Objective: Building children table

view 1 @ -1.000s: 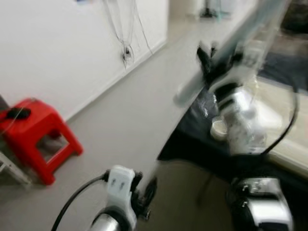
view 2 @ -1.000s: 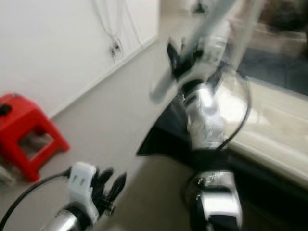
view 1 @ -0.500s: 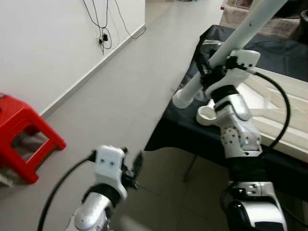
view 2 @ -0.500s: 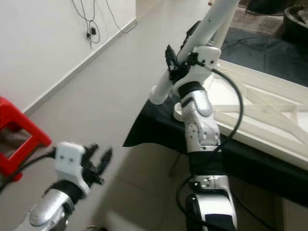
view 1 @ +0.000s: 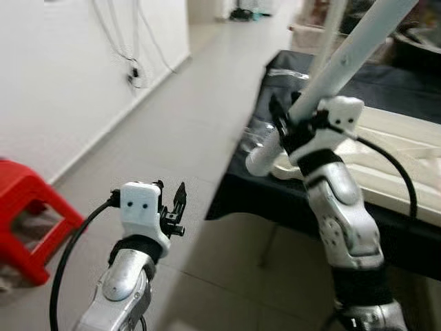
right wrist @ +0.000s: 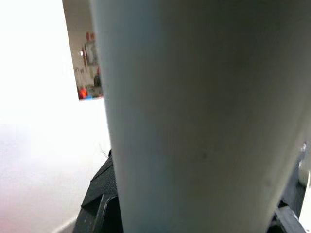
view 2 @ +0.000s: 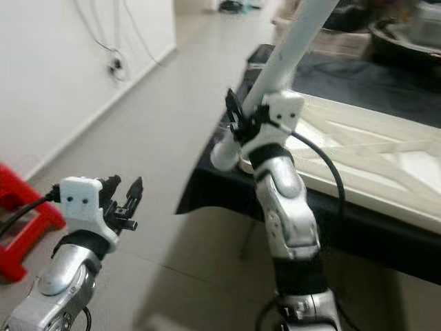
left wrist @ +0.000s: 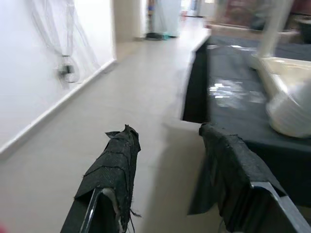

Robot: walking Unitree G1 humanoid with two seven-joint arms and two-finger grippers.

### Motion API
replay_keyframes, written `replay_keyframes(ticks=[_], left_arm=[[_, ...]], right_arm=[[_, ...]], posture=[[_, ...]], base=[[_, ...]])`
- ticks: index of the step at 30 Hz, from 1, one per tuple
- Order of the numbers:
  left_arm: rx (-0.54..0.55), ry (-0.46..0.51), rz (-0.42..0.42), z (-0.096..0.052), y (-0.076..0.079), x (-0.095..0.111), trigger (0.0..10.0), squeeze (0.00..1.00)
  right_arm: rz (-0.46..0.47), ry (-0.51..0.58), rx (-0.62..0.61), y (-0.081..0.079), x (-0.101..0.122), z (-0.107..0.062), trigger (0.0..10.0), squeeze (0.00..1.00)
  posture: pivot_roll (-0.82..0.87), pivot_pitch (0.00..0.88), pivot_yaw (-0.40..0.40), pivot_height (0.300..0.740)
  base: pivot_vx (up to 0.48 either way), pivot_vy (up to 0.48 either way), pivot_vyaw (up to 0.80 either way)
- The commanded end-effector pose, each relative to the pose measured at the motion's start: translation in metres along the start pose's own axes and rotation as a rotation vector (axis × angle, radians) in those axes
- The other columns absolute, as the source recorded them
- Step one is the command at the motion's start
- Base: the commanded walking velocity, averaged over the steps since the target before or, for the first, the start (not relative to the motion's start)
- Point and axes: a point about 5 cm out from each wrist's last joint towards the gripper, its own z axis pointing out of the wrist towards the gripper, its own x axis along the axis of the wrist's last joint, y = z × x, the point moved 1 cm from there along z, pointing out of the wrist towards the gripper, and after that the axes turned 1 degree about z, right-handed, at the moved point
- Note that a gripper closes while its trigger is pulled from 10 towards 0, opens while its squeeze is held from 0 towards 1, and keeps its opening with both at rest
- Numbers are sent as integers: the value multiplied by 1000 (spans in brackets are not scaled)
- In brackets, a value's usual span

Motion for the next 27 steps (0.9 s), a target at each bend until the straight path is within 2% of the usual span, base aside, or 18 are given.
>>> replay_keyframes(ticks=[1,2,4,8,12,19,25,27], left_arm=[[17,-16,2,-2,-1,-5,10000,0],[17,-16,2,-2,-1,-5,10000,0],[20,-26,0,-4,1,-8,10000,0],[42,-27,1,-2,0,-9,10000,0],[69,-13,12,3,-4,-6,10000,0],[82,-13,23,4,-8,-7,10000,0],[103,6,38,7,-11,-5,10000,0],[127,19,55,9,-15,-4,10000,0]], right_arm=[[-13,-30,-52,4,-4,-14,10000,0],[-13,-30,-52,4,-4,-14,10000,0],[-20,-62,-86,5,-10,-25,10000,0],[-26,-79,-96,-5,-15,-33,10000,0],[-26,-90,-107,-10,-19,-35,10000,0],[-17,-115,-107,-15,-24,-39,10000,0],[-35,-125,-135,-12,-24,-39,10000,0],[-47,-102,-145,-11,-20,-37,10000,0]], posture=[[53,14,-56,740],[53,14,-56,740],[50,11,-54,740],[45,0,-46,740],[44,0,-47,740],[45,0,-43,740],[44,0,-41,740],[44,0,-41,740]], base=[[0,0,-800],[0,0,-800],[0,0,-800],[0,0,-527],[0,0,0],[0,0,0],[0,0,-800],[139,0,0]])
